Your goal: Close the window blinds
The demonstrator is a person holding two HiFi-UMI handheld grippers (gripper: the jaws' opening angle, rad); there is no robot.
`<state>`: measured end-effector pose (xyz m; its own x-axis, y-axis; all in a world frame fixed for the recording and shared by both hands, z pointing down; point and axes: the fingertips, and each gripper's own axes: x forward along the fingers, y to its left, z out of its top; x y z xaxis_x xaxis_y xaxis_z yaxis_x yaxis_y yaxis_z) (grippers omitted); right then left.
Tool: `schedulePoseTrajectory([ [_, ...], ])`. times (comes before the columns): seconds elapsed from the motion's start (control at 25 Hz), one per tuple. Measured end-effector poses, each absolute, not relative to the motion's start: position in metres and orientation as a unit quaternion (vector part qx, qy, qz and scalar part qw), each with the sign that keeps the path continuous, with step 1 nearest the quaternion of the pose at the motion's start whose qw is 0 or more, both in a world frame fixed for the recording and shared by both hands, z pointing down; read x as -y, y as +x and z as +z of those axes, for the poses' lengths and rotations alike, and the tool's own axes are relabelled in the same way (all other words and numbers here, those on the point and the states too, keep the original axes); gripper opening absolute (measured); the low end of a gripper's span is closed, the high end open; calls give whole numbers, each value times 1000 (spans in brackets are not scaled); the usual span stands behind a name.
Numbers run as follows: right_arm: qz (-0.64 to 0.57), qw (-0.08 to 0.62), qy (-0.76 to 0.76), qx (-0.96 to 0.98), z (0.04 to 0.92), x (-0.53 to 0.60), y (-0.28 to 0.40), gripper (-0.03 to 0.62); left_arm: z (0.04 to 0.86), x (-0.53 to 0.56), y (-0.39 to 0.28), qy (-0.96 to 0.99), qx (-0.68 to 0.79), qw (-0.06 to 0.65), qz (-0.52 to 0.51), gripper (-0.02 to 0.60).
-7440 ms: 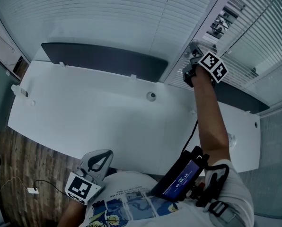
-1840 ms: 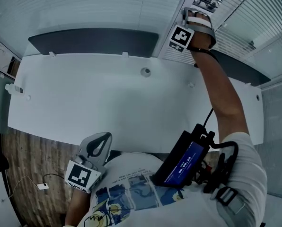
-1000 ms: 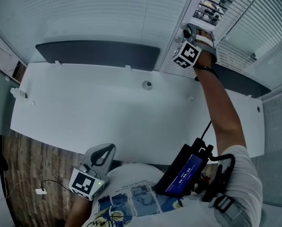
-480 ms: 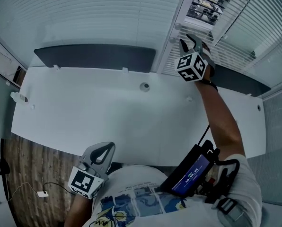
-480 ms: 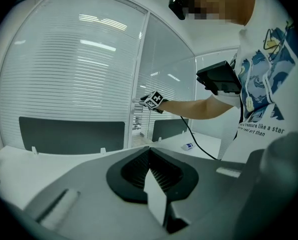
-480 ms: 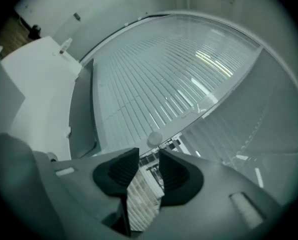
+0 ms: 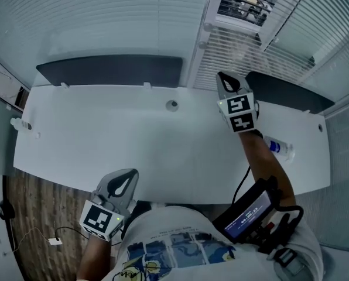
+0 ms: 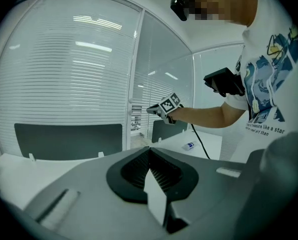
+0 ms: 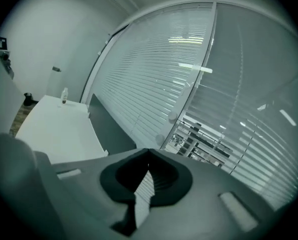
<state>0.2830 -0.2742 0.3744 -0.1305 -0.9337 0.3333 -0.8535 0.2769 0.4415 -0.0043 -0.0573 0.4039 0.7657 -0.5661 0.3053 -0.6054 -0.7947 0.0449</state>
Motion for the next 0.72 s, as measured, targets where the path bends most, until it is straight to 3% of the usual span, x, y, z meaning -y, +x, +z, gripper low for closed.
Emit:
schedulePoseTrajectory([
  [0.72, 21, 235, 559, 795, 421, 143, 259, 3, 390, 51, 52, 948, 278, 54, 142, 6],
])
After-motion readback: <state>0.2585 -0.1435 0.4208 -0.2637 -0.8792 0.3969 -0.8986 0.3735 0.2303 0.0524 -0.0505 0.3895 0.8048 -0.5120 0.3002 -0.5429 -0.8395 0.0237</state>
